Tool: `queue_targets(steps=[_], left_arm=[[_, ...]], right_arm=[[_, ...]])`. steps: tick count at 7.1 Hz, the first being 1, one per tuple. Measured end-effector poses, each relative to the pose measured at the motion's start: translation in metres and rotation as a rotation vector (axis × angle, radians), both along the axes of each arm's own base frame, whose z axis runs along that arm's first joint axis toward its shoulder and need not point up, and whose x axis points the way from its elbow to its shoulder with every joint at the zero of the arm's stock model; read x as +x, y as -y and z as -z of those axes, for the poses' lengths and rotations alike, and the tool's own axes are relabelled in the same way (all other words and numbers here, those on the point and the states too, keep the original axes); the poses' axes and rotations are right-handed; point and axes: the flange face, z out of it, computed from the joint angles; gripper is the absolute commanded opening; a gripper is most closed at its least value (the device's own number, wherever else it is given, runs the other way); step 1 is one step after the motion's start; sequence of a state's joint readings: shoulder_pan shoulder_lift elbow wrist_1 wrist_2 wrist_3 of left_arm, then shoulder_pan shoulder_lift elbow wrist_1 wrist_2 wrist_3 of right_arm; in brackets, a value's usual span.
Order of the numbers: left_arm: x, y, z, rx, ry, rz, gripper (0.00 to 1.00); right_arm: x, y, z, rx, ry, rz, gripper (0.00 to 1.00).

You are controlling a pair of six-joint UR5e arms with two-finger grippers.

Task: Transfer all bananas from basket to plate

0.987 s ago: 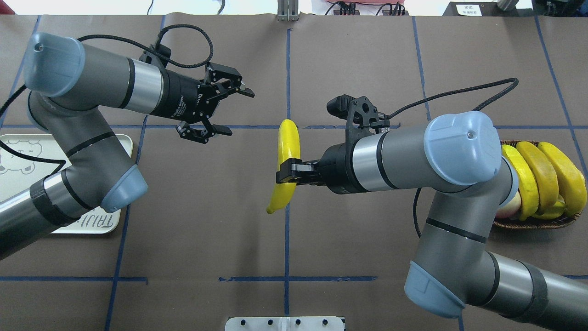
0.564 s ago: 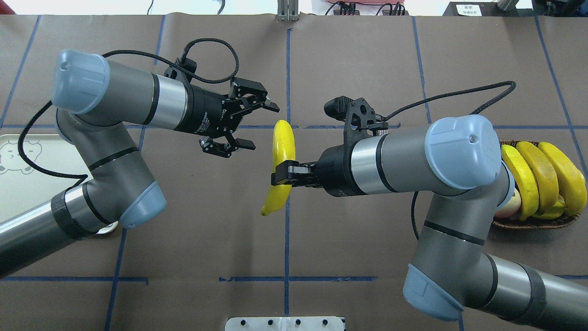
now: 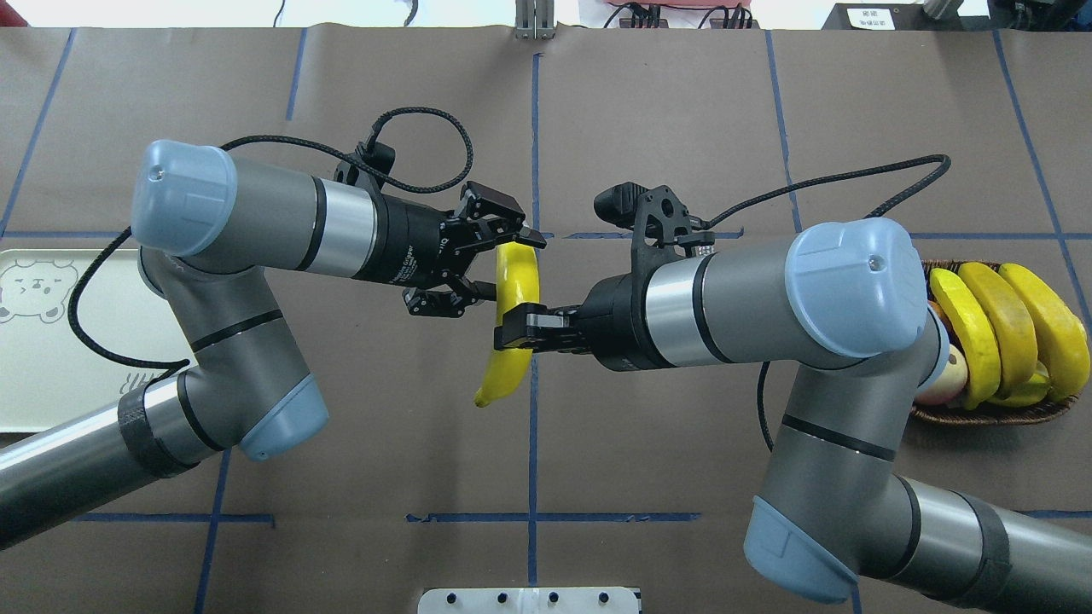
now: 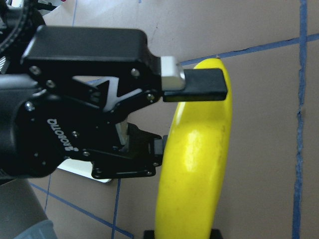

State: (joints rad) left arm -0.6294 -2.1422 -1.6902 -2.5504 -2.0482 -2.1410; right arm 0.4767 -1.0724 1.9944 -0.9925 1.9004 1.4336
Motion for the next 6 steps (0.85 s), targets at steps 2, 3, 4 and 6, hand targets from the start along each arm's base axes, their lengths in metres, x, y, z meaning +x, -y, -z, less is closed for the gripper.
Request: queue_targets(steps=[2,3,4,6], left_arm=[[-0.010,0.003,0.000,0.012,-0.011,0.013,0.00],[-0.020,0.012,0.001,0.009,-0.014,0.032,0.00],[-0.032,0.022,-0.002,0.002,-0.011,0.046,0.00],[-0.042,0.029,-0.017,-0.005,0.011,0.048,0.00]], right_arm=[[0.000,-0.001,0.000,-0.002,0.001,0.001,1.00],[-0.002,-0.002,0.000,-0.006,0.000,0.005,1.00],[-0.001,-0.002,0.001,-0.018,0.004,0.003,1.00],[0.004,-0.003,0.005,-0.051,0.021,-0.001,1.00]])
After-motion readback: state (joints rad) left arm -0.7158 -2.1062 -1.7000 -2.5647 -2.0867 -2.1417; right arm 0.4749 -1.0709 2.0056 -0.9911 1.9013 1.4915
